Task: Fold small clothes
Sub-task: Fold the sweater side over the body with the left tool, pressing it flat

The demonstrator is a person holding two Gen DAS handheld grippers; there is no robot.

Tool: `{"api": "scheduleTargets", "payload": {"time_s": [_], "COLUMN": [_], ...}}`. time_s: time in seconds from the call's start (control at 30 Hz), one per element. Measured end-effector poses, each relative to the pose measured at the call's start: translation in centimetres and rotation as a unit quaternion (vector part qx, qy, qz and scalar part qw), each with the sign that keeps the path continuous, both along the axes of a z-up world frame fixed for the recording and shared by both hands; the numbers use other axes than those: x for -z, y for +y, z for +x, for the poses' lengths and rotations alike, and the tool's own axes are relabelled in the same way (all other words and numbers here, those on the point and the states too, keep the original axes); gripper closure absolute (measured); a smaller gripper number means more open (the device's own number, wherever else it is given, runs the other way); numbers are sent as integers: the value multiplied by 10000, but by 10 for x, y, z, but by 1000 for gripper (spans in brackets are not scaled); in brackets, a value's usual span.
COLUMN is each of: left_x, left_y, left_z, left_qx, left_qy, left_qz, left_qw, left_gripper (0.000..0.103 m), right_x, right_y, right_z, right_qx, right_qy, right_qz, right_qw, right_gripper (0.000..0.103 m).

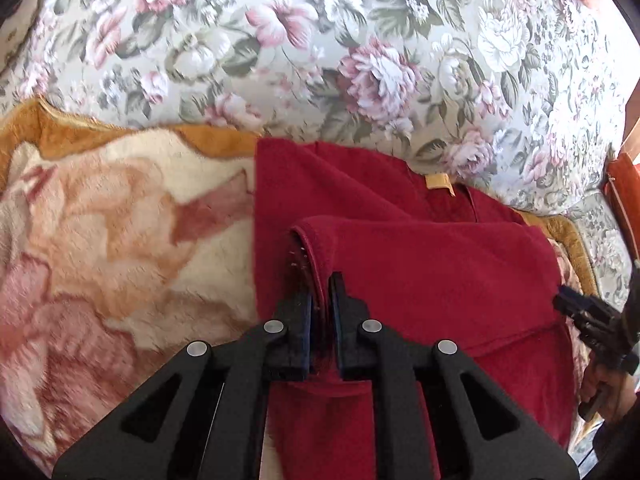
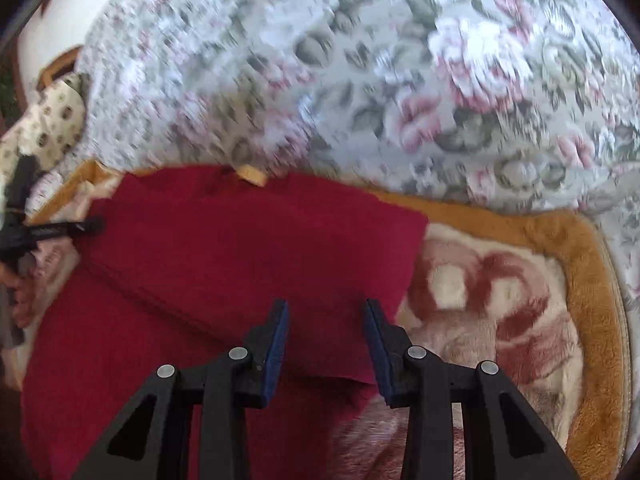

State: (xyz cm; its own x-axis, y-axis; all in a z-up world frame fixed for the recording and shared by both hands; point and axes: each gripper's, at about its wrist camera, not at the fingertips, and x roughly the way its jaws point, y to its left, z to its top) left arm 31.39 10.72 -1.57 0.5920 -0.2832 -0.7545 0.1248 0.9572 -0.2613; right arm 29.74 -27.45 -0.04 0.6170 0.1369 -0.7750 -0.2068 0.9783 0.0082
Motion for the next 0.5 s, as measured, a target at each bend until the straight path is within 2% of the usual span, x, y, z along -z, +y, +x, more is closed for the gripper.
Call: {"api": "scheduleTargets", "payload": {"time_s": [0.13,0.2,0.27,0.33,0.43,0.47,0.5], "left_x": [-12,-23,-29,-23,11,20,21], "left_y": [20,18,3,-15,-28,-28,-26], "left_z": [-13,-24,-32,-28,-7,-3,-4], "left_qx": [-570,-507,-243,-38,-74,-130,-191], "left_qy": [-420,-737,-943,-781,-104,-17,-264], "left_qz": [-62,-201,-300,-122,378,387,327], "left_qw": [9975,9958,9948,9969,9992,9992,9989], "left_gripper": [94,94,94,89,89,89,89], "right_x": [8,10,10,11,12,12,12], "right_y": [-4,-3,-4,-5,-5,-5,-5], "right_z": [-2,-2,-2,-2,-2,-3,-3], "right_qx": [10,0,5,13,14,12,9], "right_qy": [-161,-194,-202,-218,-253,-256,-257], "right_qz": [27,-37,-5,24,19,13,18], "right_qw": [9999,9998,9998,9998,9997,9997,9997], "right_gripper": [66,66,65,64,64,64,64]}}
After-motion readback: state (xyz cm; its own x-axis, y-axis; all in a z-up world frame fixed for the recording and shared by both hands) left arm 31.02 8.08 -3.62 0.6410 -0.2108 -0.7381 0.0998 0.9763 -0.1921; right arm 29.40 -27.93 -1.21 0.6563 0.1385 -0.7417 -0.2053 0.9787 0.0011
